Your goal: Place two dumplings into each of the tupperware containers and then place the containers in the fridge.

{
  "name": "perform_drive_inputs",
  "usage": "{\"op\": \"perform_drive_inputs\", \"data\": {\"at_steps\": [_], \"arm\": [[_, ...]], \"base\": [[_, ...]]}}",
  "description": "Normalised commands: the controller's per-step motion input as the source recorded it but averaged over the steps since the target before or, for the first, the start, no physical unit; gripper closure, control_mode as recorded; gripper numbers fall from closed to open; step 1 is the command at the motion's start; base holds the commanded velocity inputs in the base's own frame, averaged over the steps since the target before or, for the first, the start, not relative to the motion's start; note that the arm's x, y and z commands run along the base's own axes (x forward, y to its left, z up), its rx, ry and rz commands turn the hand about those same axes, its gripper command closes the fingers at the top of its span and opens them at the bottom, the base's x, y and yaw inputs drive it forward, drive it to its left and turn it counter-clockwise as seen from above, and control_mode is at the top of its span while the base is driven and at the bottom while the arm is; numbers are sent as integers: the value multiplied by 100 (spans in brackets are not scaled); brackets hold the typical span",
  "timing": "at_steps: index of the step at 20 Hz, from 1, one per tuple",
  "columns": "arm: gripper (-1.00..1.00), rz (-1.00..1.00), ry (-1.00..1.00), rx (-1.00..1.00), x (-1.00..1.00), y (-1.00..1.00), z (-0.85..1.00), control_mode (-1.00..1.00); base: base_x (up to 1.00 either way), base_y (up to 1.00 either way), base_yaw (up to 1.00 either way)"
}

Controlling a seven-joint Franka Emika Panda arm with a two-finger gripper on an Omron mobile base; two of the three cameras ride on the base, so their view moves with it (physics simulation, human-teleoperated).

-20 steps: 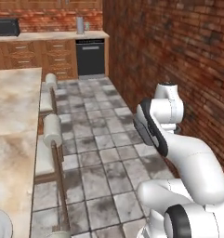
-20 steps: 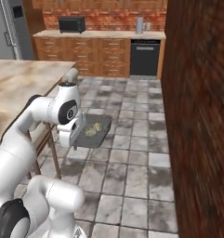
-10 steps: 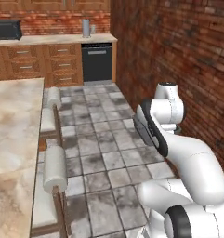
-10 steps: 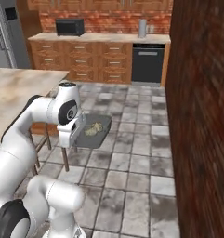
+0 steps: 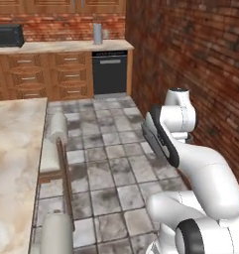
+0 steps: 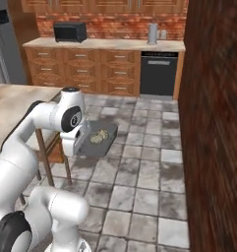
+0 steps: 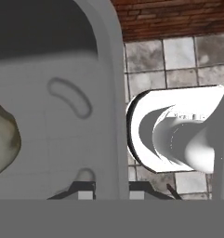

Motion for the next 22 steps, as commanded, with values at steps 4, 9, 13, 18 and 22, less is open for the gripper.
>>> {"op": "perform_drive_inputs", "data": {"at_steps": [4, 9, 13, 18, 22], "arm": [[100, 0, 0, 0, 0, 0, 0, 100], [100, 0, 0, 0, 0, 0, 0, 100], [100, 0, 0, 0, 0, 0, 0, 100], [100, 0, 0, 0, 0, 0, 0, 100], [100, 0, 0, 0, 0, 0, 0, 100]], "base": [[100, -23, 0], [100, -28, 1], [100, -44, 2], [100, -52, 3], [100, -62, 7]]}}
